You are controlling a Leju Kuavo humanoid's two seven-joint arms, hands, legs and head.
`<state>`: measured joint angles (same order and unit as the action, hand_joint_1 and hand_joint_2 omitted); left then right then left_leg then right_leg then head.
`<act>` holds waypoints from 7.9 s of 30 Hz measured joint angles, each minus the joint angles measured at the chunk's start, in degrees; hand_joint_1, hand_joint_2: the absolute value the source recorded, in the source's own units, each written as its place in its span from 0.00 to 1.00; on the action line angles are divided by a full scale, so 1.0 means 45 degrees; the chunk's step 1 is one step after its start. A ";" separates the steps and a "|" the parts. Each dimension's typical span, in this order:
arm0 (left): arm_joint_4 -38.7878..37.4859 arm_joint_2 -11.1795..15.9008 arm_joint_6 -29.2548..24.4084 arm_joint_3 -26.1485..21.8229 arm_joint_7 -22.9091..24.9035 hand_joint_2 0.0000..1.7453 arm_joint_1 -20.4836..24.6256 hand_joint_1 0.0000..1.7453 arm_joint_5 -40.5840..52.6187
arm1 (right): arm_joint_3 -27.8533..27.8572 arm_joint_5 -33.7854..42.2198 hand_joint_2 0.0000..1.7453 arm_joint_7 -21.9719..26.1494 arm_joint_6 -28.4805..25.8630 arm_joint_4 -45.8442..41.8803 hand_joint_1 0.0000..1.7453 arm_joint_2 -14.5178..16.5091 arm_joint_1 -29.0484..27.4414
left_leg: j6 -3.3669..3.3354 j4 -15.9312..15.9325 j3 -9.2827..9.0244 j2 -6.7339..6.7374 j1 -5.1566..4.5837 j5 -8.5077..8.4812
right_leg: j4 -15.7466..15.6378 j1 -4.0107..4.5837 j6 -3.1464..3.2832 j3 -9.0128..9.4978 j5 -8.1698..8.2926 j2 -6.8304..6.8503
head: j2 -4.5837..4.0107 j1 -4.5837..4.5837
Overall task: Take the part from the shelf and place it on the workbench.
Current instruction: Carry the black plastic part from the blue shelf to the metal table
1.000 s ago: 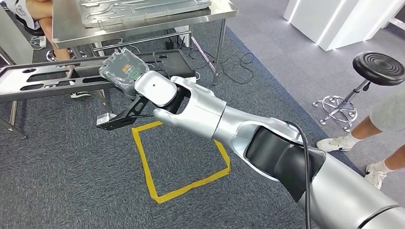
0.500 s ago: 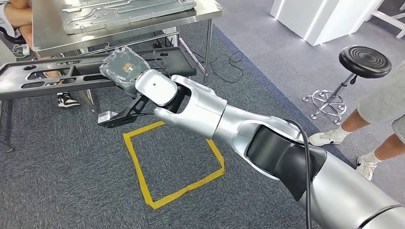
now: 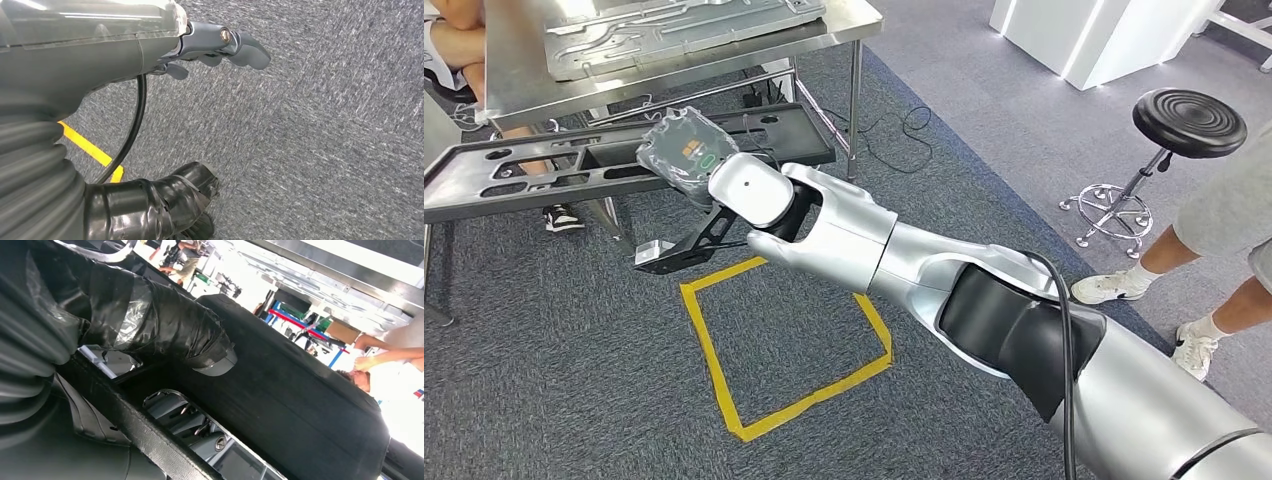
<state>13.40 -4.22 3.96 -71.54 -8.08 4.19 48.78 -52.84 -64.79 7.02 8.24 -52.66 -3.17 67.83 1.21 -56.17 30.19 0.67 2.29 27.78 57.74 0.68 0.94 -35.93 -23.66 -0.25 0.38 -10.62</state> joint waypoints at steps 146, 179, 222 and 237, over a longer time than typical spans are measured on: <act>-0.0044 -0.0004 -0.0117 -0.0563 0.0499 1.00 -0.0018 0.00 0.0546 | -0.0823 0.1371 1.00 0.0573 0.0032 0.2443 1.00 0.1427 0.0173 | -0.0174 -0.1183 0.1339 -0.0264 -0.0025 -0.0170 | 0.2110 -0.0207 -0.0276 -0.0036 -0.1959 0.0069 | -0.0001 0.0183; -0.0058 0.0180 -0.0101 -0.0580 0.0606 1.00 -0.0004 0.00 0.0636 | -0.0882 0.1322 1.00 0.0435 0.0046 0.2607 1.00 0.1740 0.0081 | -0.0361 -0.0785 0.1184 -0.0223 -0.0066 -0.0428 | 0.3121 -0.0150 -0.0230 -0.0639 -0.2263 0.0057 | -0.0001 0.0166; -0.0056 0.0323 -0.0069 -0.0586 0.0723 1.00 0.0032 0.00 0.0800 | -0.0943 0.1338 1.00 0.0413 0.0022 0.3380 1.00 0.2466 0.0047 | 0.0315 -0.0849 0.0516 -0.0173 0.0110 0.0297 | 0.0244 -0.0288 0.0021 0.0034 -0.0269 0.0035 | -0.0001 0.0171; -0.0056 0.0307 -0.0052 -0.0586 0.0721 1.00 -0.0022 0.00 0.0822 | -0.0941 0.1337 1.00 0.0461 0.0169 0.3543 1.00 0.2420 0.0440 | -0.0336 -0.0487 0.1178 -0.0141 -0.0172 -0.0810 | 0.0516 0.0125 0.0008 0.0962 -0.1432 -0.0029 | 0.0000 0.0166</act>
<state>13.15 -2.84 3.72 -74.18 -4.84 4.09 52.48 -57.08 -58.77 9.09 9.00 -36.72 7.72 69.81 -0.30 -58.36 35.49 0.04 1.52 24.13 60.06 1.24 0.98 -31.61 -30.11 -0.38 0.38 -9.87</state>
